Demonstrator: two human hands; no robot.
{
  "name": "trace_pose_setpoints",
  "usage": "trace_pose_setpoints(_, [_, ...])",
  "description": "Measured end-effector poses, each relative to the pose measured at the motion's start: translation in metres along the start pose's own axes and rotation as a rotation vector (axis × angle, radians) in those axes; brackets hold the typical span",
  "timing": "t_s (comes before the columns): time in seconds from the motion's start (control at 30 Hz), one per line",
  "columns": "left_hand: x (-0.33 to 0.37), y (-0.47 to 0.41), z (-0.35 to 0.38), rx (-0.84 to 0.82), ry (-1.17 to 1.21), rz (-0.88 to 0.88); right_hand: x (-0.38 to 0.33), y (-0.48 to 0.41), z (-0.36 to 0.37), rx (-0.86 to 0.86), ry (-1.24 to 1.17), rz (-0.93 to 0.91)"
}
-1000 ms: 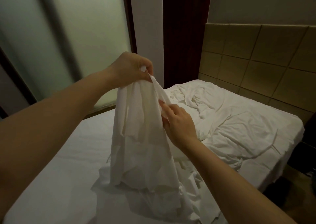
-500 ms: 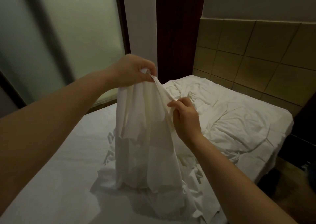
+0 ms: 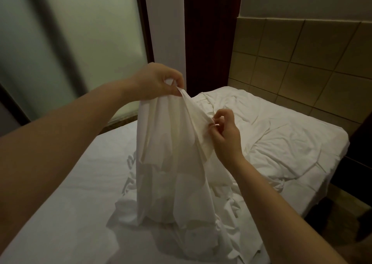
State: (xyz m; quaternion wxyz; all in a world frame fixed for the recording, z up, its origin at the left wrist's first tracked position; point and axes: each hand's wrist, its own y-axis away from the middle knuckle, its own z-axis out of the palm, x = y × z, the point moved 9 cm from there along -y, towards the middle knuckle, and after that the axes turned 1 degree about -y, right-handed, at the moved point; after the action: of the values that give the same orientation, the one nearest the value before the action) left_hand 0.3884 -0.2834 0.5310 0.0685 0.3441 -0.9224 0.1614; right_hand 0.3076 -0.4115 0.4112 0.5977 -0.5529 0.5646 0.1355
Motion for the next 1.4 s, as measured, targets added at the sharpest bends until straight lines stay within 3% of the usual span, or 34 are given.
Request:
trace_pose_setpoints(0.1, [-0.009, 0.0, 0.006, -0.068, 0.069, -0.058, -0.001, 0.002, -0.005, -0.024, -0.176, 0.012])
trace_pose_setpoints(0.23, [-0.013, 0.005, 0.021, -0.196, 0.207, -0.122, -0.013, 0.002, -0.012, -0.026, 0.062, -0.163])
trace_pose_setpoints(0.33, [-0.016, 0.007, 0.024, -0.215, 0.261, -0.153, -0.015, 0.001, -0.019, 0.022, 0.083, -0.202])
trace_pose_setpoints(0.47, [-0.017, 0.008, 0.02, -0.206, 0.171, -0.158, -0.004, 0.006, -0.021, -0.039, 0.133, -0.163])
trace_pose_setpoints(0.67, [0.001, 0.005, 0.012, -0.122, -0.012, -0.049, -0.012, 0.022, -0.011, -0.005, 0.492, -0.47])
trace_pose_setpoints(0.77, [0.008, 0.003, 0.016, -0.128, -0.077, -0.004, 0.001, 0.024, 0.012, -0.104, 0.491, -0.353])
trace_pose_setpoints(0.93, [0.01, 0.003, 0.016, -0.123, -0.051, 0.024, 0.024, 0.025, 0.036, -0.291, 0.177, -0.033])
trace_pose_setpoints(1.27, [0.001, 0.005, 0.016, -0.111, -0.01, 0.026, 0.024, 0.026, 0.051, -0.27, 0.204, -0.007])
trace_pose_setpoints(1.4, [-0.001, 0.004, 0.016, -0.088, 0.007, 0.033, 0.02, 0.025, 0.045, -0.151, 0.322, -0.106])
